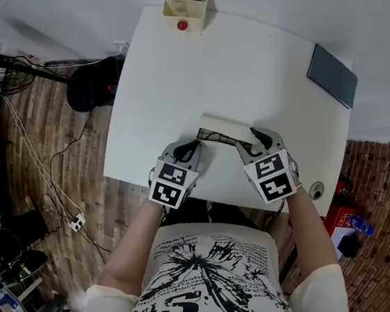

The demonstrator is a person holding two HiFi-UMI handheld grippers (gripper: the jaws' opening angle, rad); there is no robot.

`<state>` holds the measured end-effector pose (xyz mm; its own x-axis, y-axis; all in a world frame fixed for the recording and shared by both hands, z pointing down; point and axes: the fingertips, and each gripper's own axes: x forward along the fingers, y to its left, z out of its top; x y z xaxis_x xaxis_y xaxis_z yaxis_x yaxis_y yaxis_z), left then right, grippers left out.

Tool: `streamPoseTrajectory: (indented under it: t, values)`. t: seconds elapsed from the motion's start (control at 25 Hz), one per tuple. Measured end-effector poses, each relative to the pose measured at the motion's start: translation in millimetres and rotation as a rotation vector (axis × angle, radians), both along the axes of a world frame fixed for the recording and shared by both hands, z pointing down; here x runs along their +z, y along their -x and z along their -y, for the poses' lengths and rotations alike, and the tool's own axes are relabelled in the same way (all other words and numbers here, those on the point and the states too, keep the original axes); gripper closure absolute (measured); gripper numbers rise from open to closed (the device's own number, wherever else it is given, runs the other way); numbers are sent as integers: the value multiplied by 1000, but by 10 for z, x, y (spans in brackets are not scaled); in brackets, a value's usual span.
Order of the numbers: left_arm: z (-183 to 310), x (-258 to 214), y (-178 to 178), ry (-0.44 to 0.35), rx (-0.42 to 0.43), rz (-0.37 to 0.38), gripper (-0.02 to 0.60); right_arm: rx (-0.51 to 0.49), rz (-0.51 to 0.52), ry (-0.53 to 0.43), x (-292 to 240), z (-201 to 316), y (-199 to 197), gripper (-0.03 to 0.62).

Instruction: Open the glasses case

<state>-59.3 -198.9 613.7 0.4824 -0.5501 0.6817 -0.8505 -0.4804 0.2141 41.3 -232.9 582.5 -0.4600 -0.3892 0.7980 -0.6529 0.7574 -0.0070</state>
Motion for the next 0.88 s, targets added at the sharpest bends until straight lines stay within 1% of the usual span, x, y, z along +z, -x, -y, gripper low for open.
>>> streamPoseTrajectory:
  t: [0.12,0.2,0.36,0.64,0.88]
  values:
    - [28,0,-25,5,10,0,568,2,5,-34,-32,87,-12,450]
    - [48,2,-26,7,15,2,568,4,2,-54,-29,151,-28,473]
    - [53,-2,-34,17,12,-10,568,18,3,-77,-54,287,-47,479]
    - [67,14,-21,39,15,-2,568,17,-2,-107,2,513,-73,477]
    - [108,14,-24,50,25,9,568,47,26,-66,98,705,-124,457]
